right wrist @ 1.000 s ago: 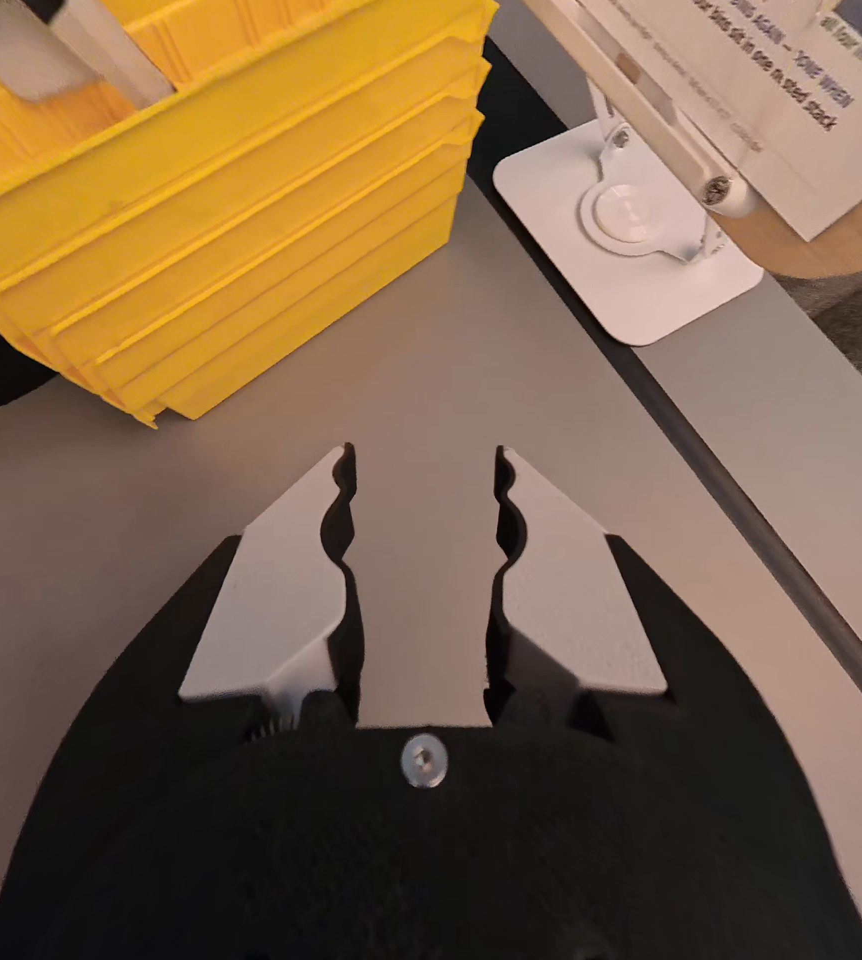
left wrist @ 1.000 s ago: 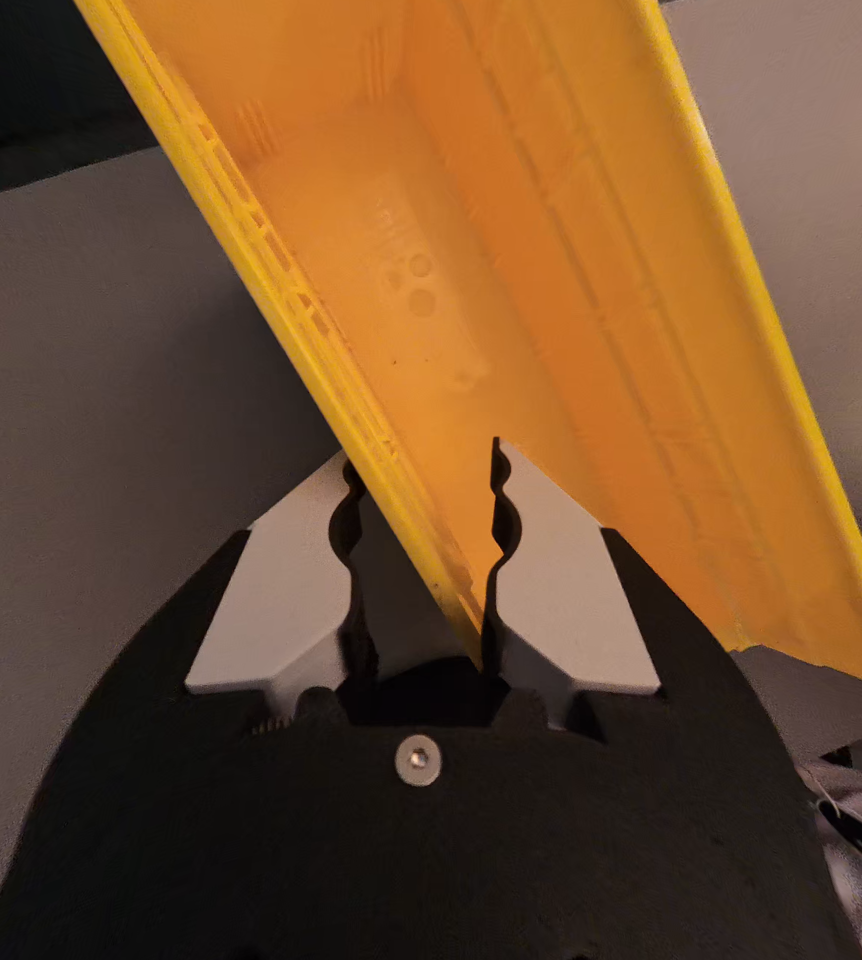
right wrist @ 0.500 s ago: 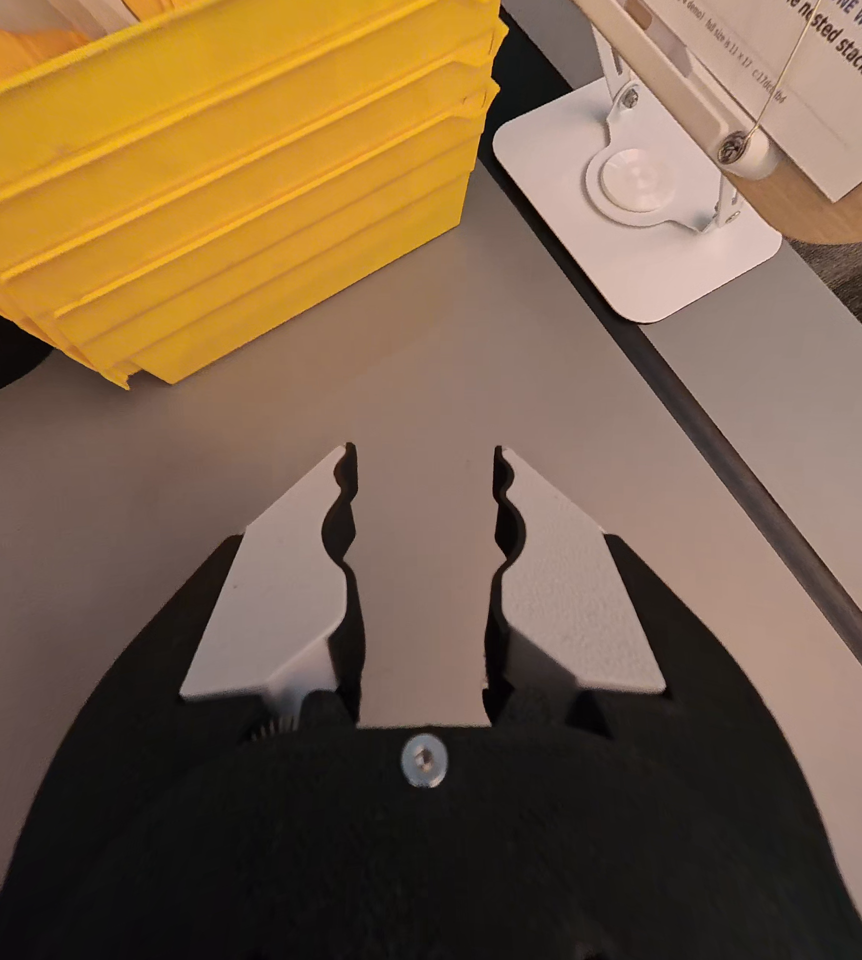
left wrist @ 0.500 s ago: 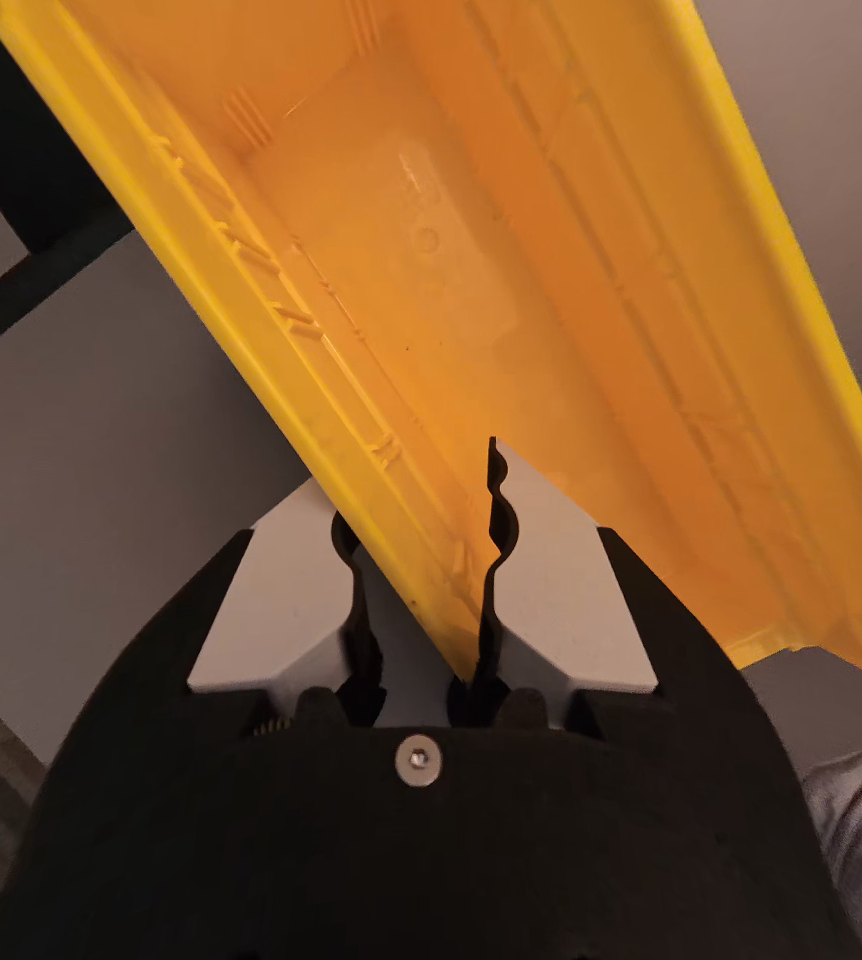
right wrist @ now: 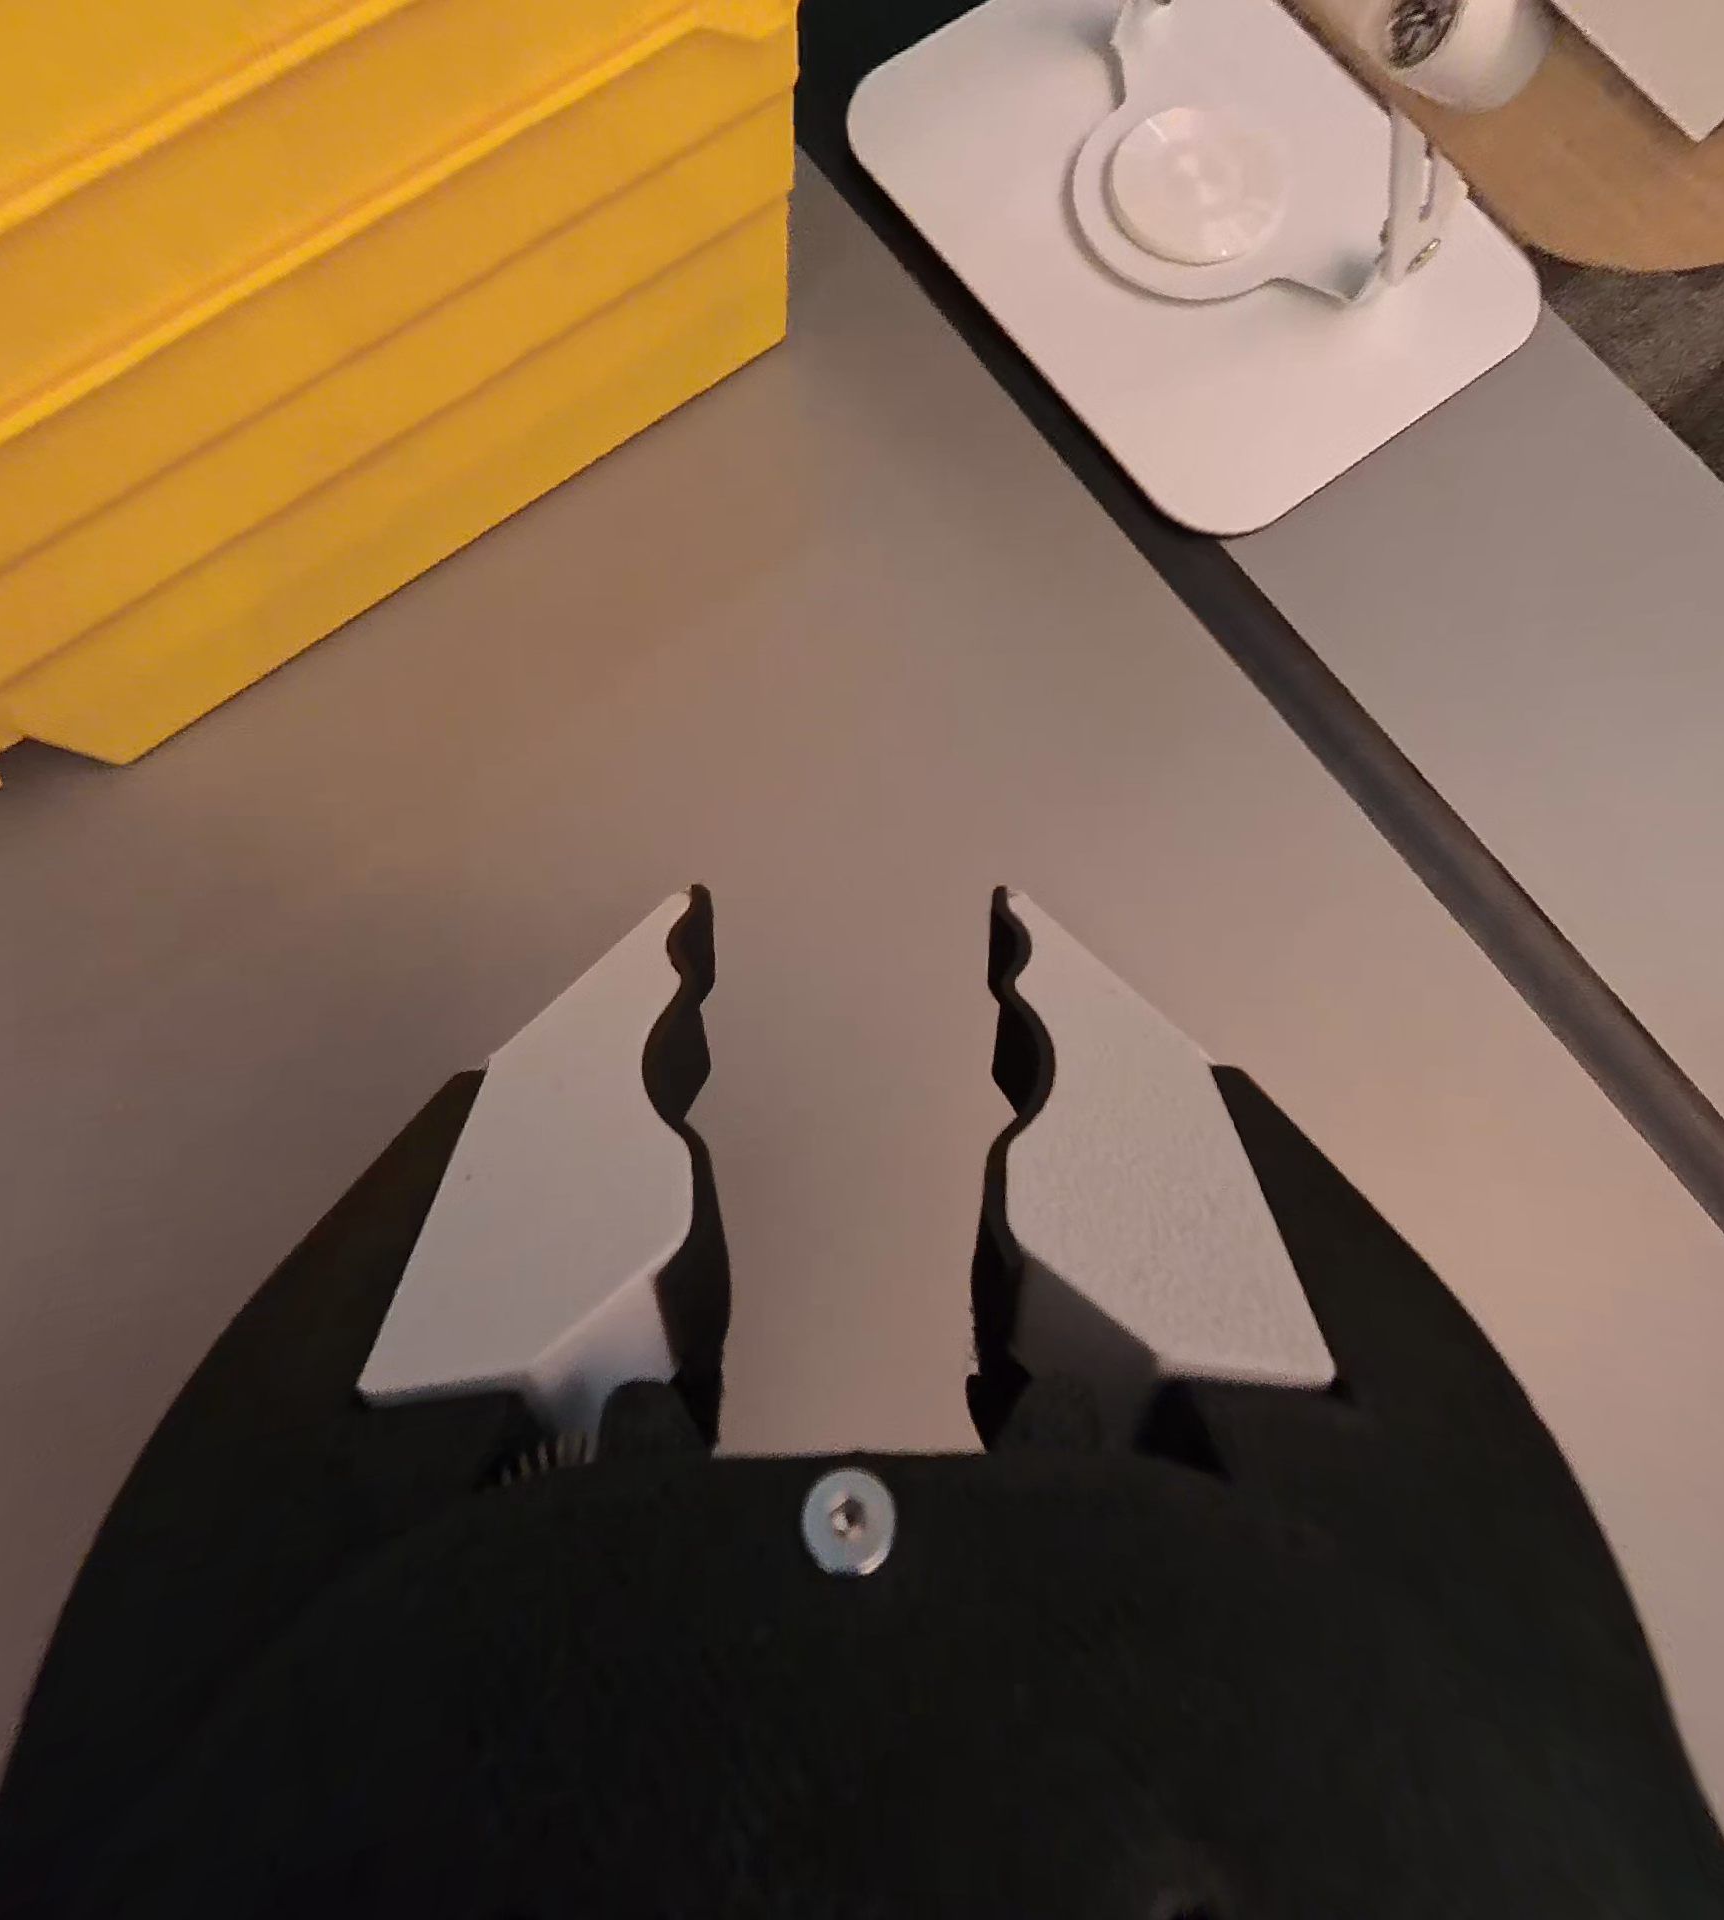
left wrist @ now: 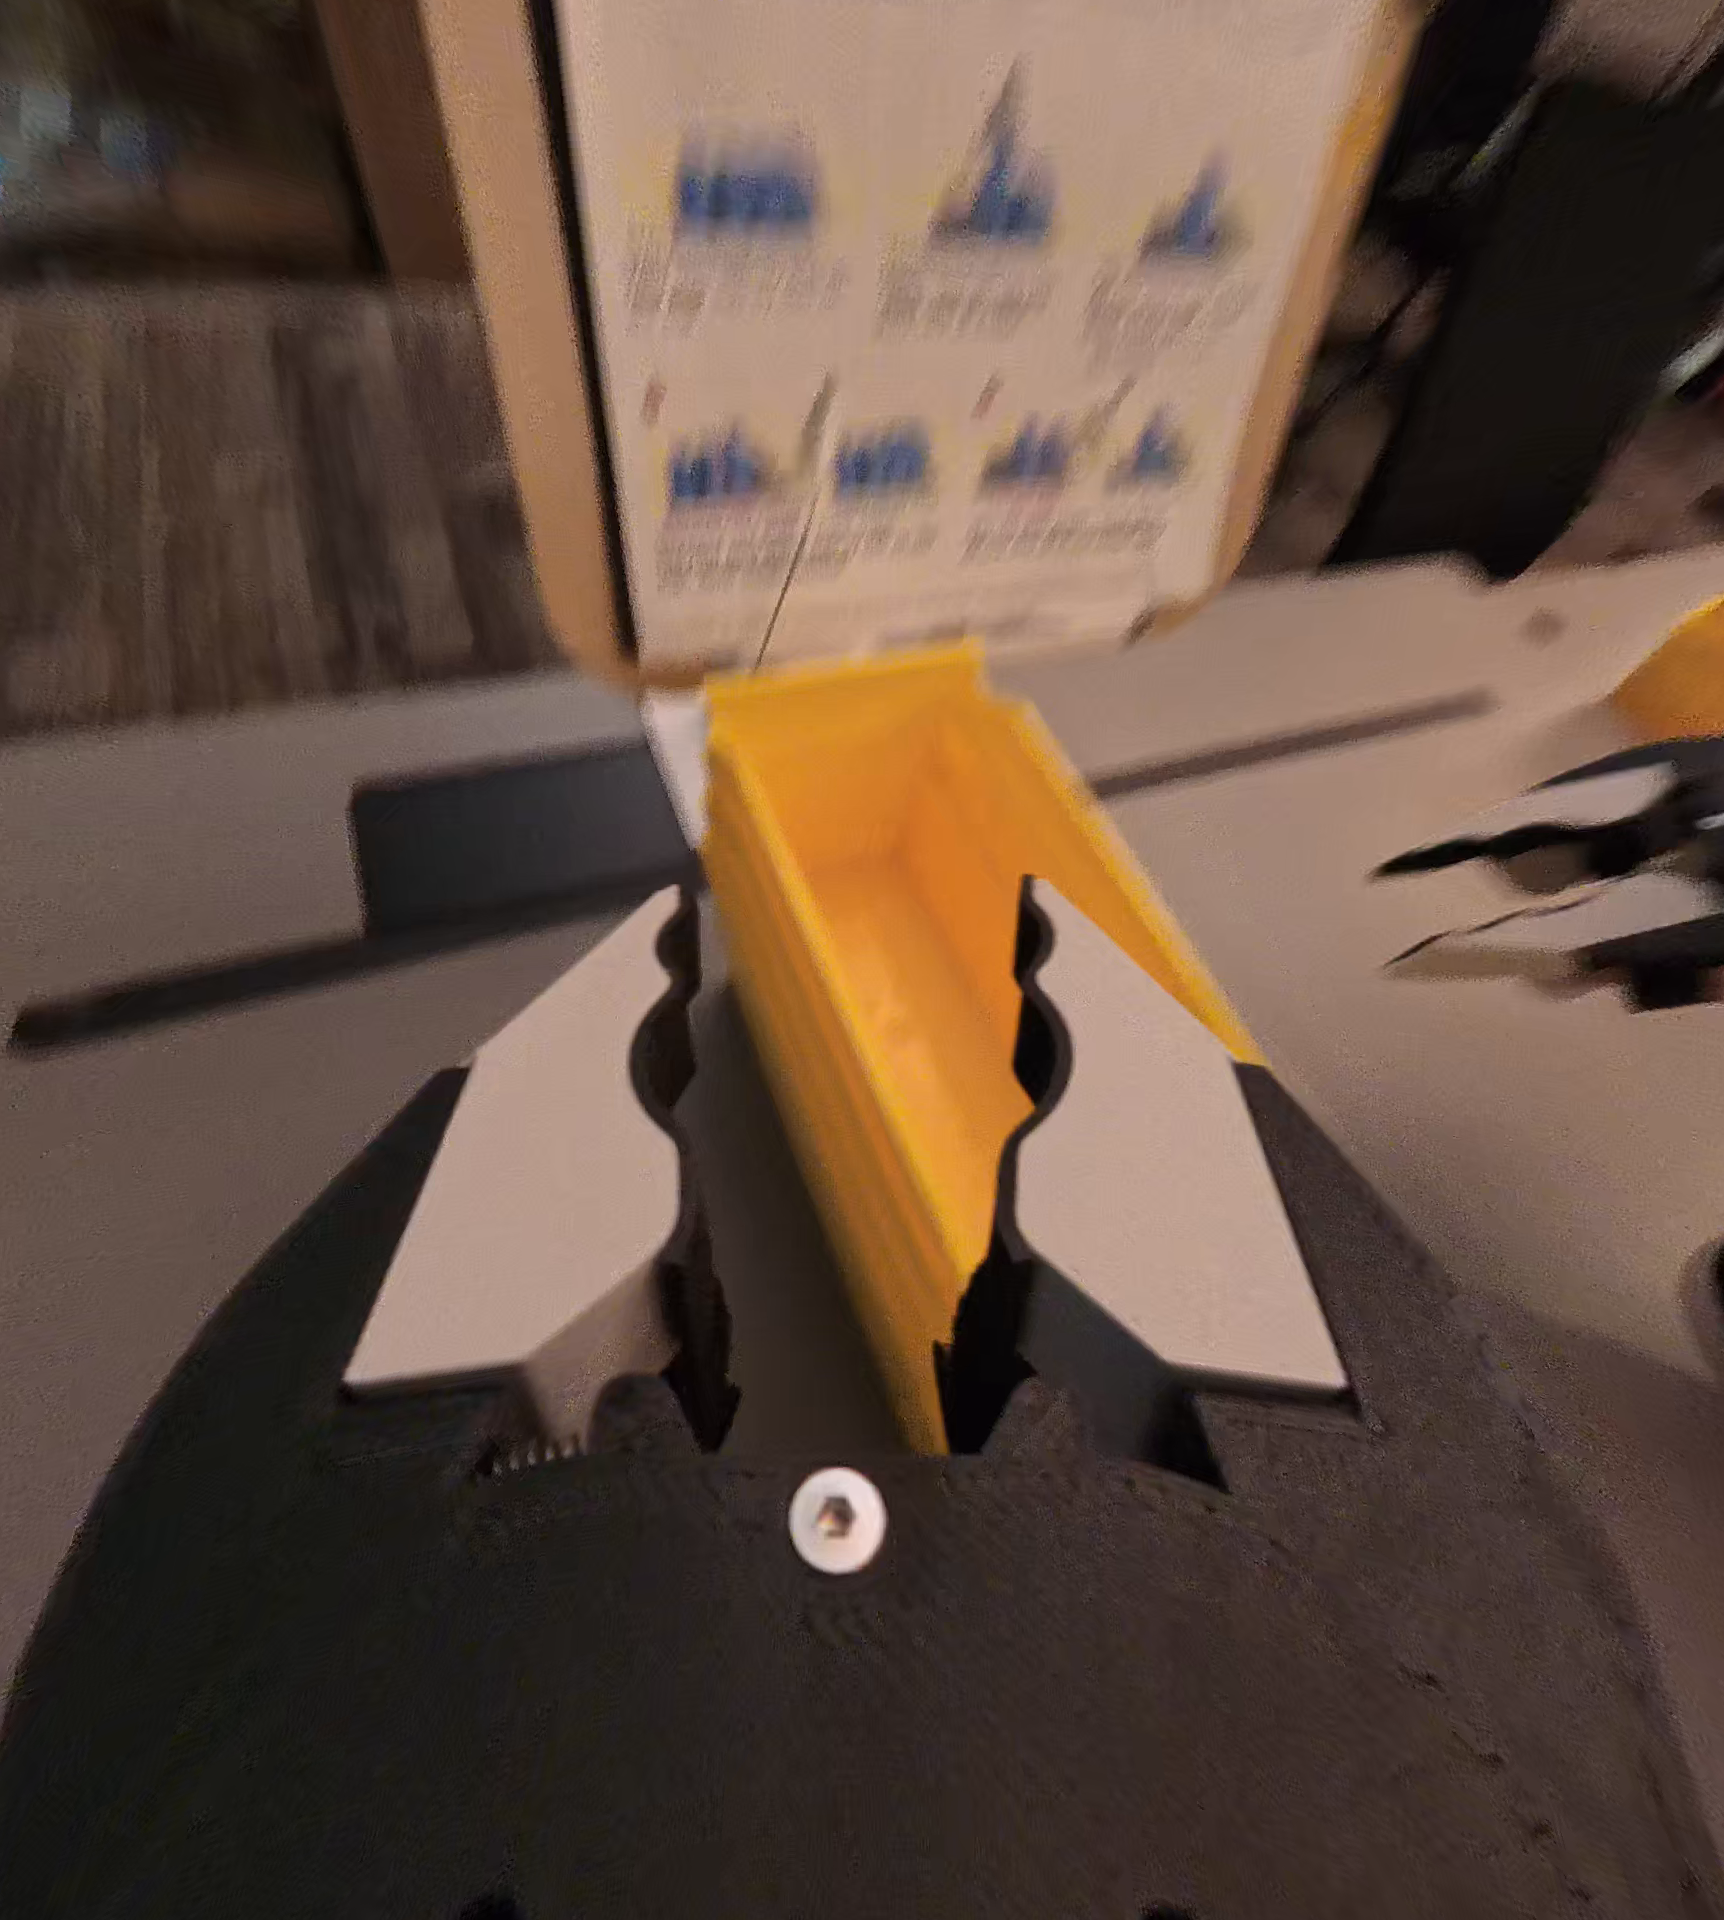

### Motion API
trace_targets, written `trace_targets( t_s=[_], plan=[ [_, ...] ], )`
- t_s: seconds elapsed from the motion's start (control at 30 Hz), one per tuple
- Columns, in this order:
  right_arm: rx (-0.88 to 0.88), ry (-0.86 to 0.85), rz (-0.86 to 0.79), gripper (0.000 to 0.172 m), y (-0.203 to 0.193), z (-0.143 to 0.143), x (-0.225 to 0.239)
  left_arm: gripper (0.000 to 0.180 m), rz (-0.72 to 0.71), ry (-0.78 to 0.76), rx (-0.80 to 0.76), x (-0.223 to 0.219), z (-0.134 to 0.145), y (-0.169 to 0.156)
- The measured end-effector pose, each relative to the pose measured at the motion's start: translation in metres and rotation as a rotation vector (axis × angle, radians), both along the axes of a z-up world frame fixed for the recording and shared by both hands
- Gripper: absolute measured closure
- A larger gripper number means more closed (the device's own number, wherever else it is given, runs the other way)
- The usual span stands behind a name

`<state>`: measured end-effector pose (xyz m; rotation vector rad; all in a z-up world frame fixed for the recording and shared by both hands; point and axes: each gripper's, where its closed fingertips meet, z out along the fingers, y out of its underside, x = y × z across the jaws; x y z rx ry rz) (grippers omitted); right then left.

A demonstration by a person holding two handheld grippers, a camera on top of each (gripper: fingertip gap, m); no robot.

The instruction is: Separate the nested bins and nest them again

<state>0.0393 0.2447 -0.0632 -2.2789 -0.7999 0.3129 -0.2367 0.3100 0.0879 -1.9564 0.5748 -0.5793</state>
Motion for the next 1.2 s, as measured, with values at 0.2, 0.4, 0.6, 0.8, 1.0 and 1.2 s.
trace_targets(
  t_s=[0.2, 0.4, 0.6, 0.8, 1.0, 1.2],
  plan=[
    [0.147, 0.064, -0.081, 0.115, 0.019, 0.019, 0.000, 0.137, -0.118, -0.275, 0.379, 0.004, 0.084, -0.035],
    [0.163, 0.381, -0.196, 0.092, 0.002, 0.064, -0.041, 0.129, -0.075, -0.381, 0.433, -0.026, 0.110, -0.053],
    [-0.094, 0.526, -0.158, 0.075, -0.014, 0.093, -0.147, 0.134, -0.100, -0.545, 0.492, -0.054, 0.134, -0.071],
    [-0.242, 0.307, -0.267, 0.028, 0.030, 0.118, -0.209, 0.102, -0.060, -0.624, 0.383, -0.070, 0.128, -0.065],
    [-0.482, 0.042, -0.532, 0.021, 0.035, 0.070, -0.212, 0.101, -0.070, -0.631, 0.352, -0.087, 0.125, -0.070],
    [-0.563, -0.033, -0.583, 0.020, 0.037, 0.050, -0.239, 0.103, -0.155, -0.622, 0.283, -0.085, 0.116, -0.078]
  ],
)
